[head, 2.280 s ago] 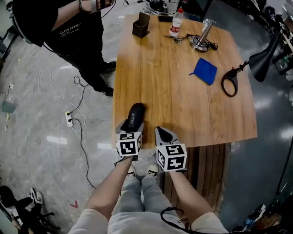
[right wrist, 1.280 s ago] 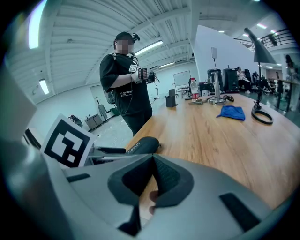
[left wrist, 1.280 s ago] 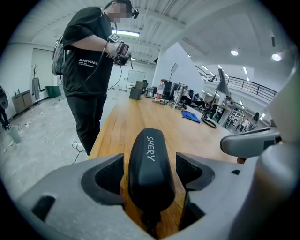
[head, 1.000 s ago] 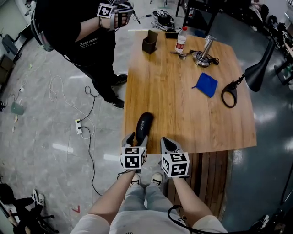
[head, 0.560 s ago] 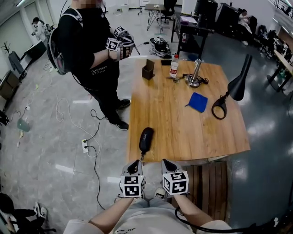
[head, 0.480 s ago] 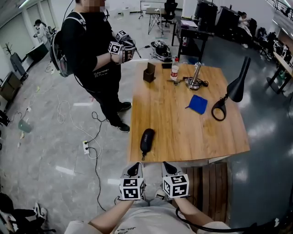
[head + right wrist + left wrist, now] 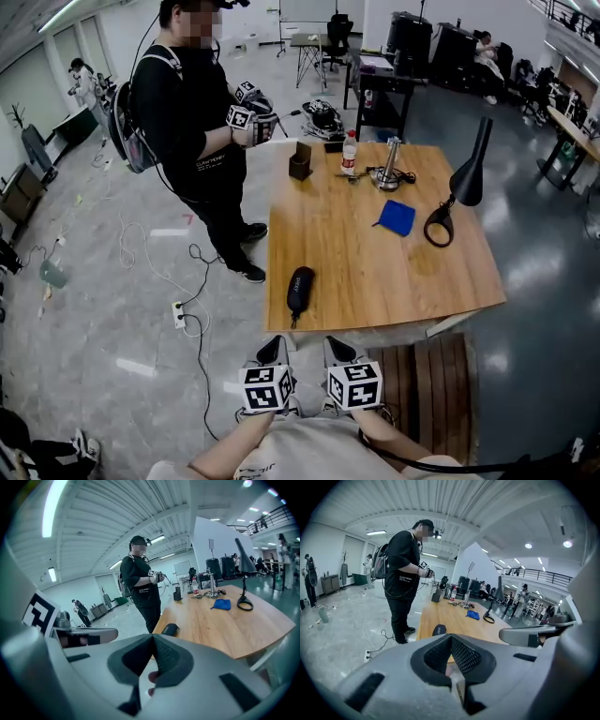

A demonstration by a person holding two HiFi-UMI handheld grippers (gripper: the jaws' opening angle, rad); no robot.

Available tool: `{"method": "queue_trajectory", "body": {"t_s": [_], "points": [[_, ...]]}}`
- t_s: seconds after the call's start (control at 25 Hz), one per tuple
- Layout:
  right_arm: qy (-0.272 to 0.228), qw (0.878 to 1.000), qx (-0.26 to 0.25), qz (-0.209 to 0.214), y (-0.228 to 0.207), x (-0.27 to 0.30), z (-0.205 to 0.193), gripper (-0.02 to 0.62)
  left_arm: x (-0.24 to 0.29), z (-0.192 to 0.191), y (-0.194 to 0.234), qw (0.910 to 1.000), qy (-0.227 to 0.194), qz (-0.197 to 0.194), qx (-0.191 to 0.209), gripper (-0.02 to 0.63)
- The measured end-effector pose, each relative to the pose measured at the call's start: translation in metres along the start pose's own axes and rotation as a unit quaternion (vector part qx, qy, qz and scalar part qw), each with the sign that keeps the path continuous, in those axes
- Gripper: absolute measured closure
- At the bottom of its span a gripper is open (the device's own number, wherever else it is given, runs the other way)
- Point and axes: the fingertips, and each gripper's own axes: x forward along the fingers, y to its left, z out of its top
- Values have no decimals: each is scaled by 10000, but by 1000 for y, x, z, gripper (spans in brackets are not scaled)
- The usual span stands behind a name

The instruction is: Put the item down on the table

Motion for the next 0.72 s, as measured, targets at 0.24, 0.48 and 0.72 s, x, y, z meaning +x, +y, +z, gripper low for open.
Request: {"method": "queue_trajectory", "body": {"t_s": [0.24, 0.48, 0.72], "points": [[-109, 9997, -205, -110, 1, -9, -3, 597, -6, -8, -7, 9999, 53, -107, 44, 600], [-49, 9998, -213, -33, 9, -12, -8, 597, -9, -7, -19, 9994, 36, -266, 214, 600], [-105, 9995, -299, -36, 17, -15, -4, 597, -13, -10, -27, 9989, 66, -372, 289, 600]]}}
